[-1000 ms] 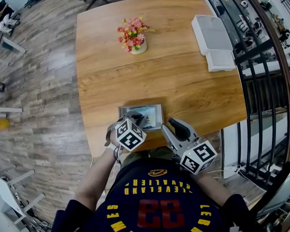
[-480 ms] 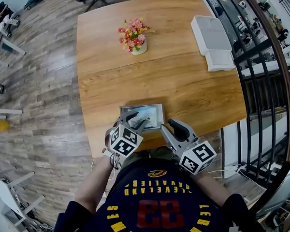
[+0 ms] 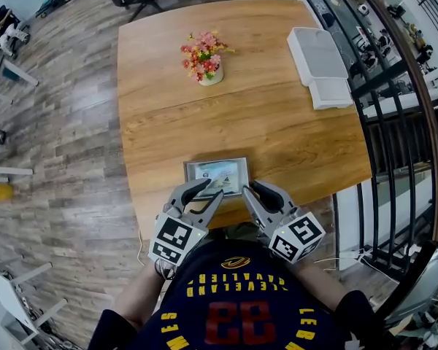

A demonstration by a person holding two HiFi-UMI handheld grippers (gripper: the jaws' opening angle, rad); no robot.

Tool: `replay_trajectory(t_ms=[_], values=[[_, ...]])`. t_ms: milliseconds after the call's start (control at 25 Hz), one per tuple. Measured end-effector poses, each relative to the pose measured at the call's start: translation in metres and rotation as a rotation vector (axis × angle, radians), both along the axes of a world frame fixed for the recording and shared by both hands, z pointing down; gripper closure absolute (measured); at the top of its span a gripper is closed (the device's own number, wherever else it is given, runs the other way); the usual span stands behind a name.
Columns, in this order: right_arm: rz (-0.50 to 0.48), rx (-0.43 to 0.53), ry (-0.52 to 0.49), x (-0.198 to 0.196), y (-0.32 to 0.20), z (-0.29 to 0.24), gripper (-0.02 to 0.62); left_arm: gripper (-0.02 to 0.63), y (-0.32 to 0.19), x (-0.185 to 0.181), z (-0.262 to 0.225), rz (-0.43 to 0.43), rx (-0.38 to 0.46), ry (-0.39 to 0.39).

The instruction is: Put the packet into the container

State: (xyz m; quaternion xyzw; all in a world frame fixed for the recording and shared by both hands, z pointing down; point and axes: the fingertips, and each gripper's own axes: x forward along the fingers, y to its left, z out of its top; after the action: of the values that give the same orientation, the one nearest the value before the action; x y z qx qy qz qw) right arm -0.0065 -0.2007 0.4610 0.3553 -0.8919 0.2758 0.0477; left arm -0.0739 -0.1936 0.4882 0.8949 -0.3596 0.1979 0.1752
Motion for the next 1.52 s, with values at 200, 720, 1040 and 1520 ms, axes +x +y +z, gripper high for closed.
replay_trajectory(t_ms=[200,720,1040,1520], values=[[0.008,0.022,-0.005,-0.002,-0.001,-0.004,0.570,0.525,0.007,-0.001,-0.030,-0.020,0.034,0.089],[-0.046,0.094,0.004,-0.012,0.002,-0.020,0.584,0.598,0.017,0.005,-0.046,-0.015,0.073,0.154],[-0.017,0.196,0.082,-0.003,-0.004,-0.032,0.584,0.599,0.018,0.009,-0.054,0.004,0.095,0.150],[-0.037,0.295,0.067,-0.003,-0.004,-0.055,0.584,0.600,0.016,0.013,-0.054,-0.002,0.097,0.142]])
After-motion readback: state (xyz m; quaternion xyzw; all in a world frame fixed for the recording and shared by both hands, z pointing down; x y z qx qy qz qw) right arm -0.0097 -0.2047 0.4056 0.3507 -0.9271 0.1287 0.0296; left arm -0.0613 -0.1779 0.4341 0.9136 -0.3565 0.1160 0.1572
